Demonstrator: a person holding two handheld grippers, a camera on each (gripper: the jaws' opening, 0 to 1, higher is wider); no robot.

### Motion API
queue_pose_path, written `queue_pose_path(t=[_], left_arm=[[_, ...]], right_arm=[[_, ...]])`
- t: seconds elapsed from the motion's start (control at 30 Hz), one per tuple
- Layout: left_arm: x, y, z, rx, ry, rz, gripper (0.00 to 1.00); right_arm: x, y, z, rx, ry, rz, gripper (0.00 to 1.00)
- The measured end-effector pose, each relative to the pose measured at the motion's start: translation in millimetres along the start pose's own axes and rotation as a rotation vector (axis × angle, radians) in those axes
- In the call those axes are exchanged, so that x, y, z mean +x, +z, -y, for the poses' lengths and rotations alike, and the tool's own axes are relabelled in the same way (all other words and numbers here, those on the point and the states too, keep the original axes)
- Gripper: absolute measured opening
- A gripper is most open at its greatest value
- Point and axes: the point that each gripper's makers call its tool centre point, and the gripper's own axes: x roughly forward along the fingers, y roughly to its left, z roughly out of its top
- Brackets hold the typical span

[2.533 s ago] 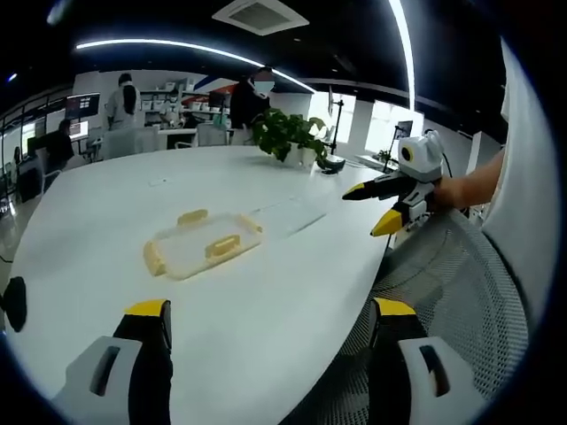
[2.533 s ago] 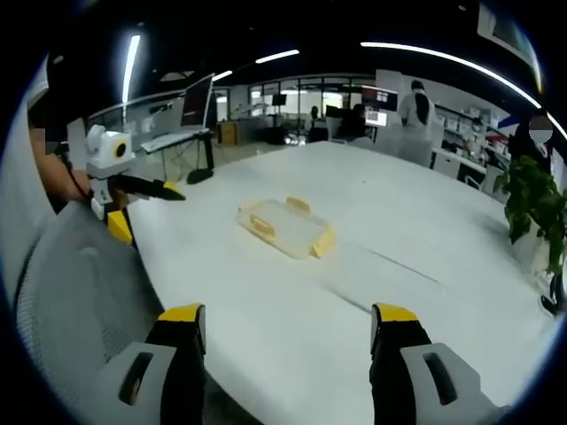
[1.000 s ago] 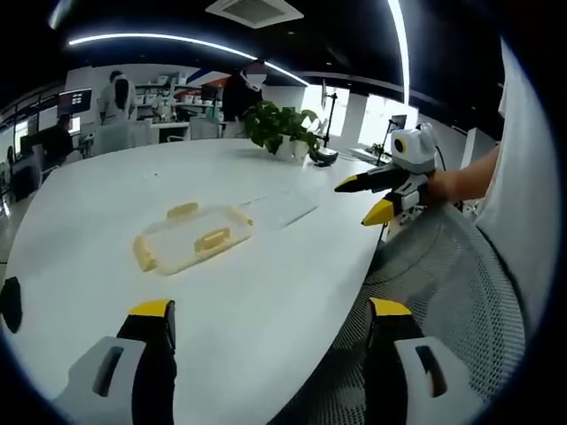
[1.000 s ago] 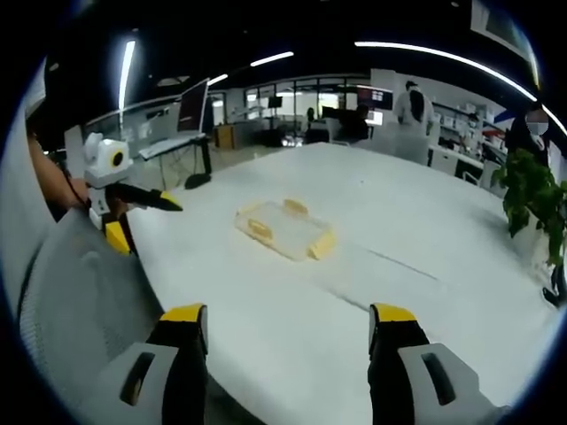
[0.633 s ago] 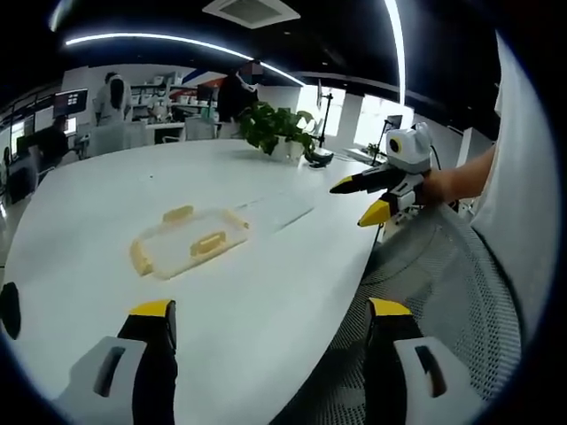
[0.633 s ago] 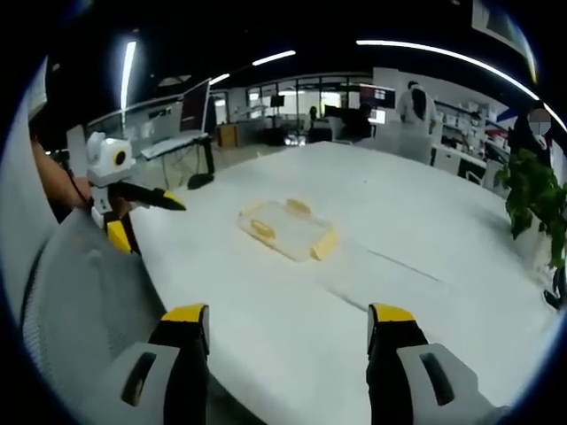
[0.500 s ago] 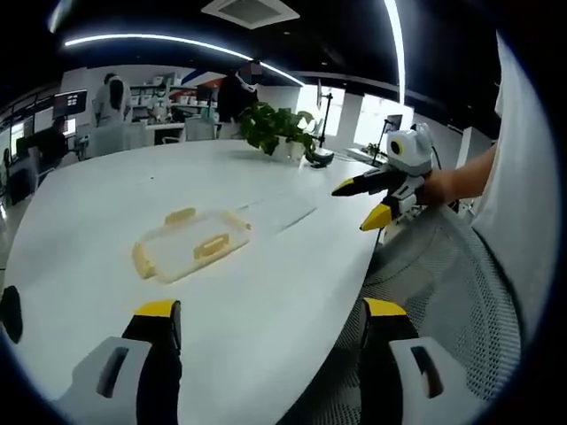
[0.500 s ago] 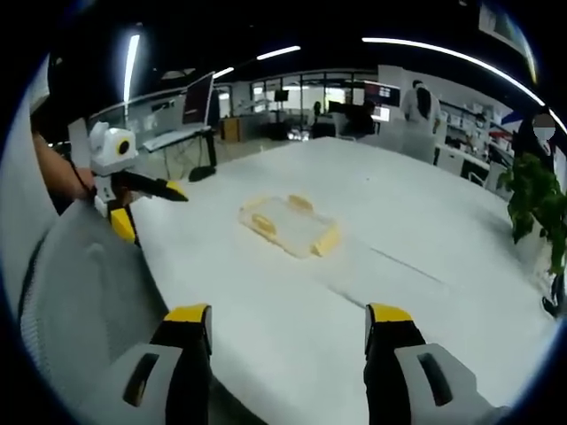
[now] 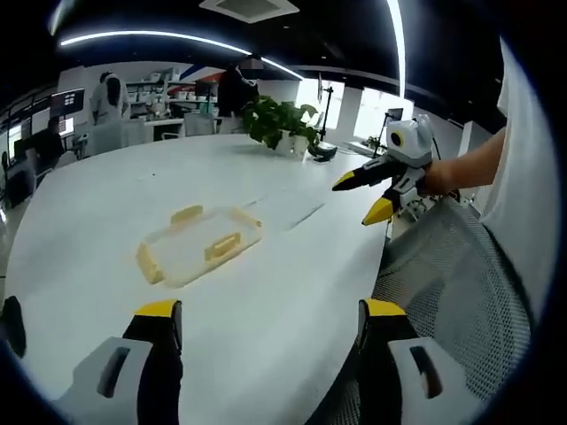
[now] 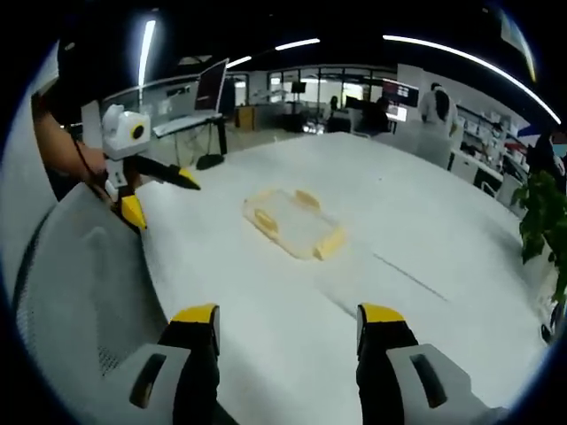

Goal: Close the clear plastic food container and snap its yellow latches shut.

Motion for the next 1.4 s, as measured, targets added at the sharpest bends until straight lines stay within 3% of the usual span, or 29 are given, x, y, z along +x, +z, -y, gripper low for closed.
queue_pose_path(t=[0.47,0.8,1.4], left_arm=[[10,5.5,-11.4,0.020,-0.015,-0.011,0.80],[15,-1.8,-23.2,0.069,-0.019,-0.056,0.78],[25,-2.7,-38.7,0.095,-0.030,-0.063,0.78]], right_arm=[[17,9.3,3,-0.055,0.044,-0.024,0.58],[31,14.4,9,-0.073,0.068,-0.028,0.57],[51,20.9,9,-0.113,0.104,-0.030,0.56]])
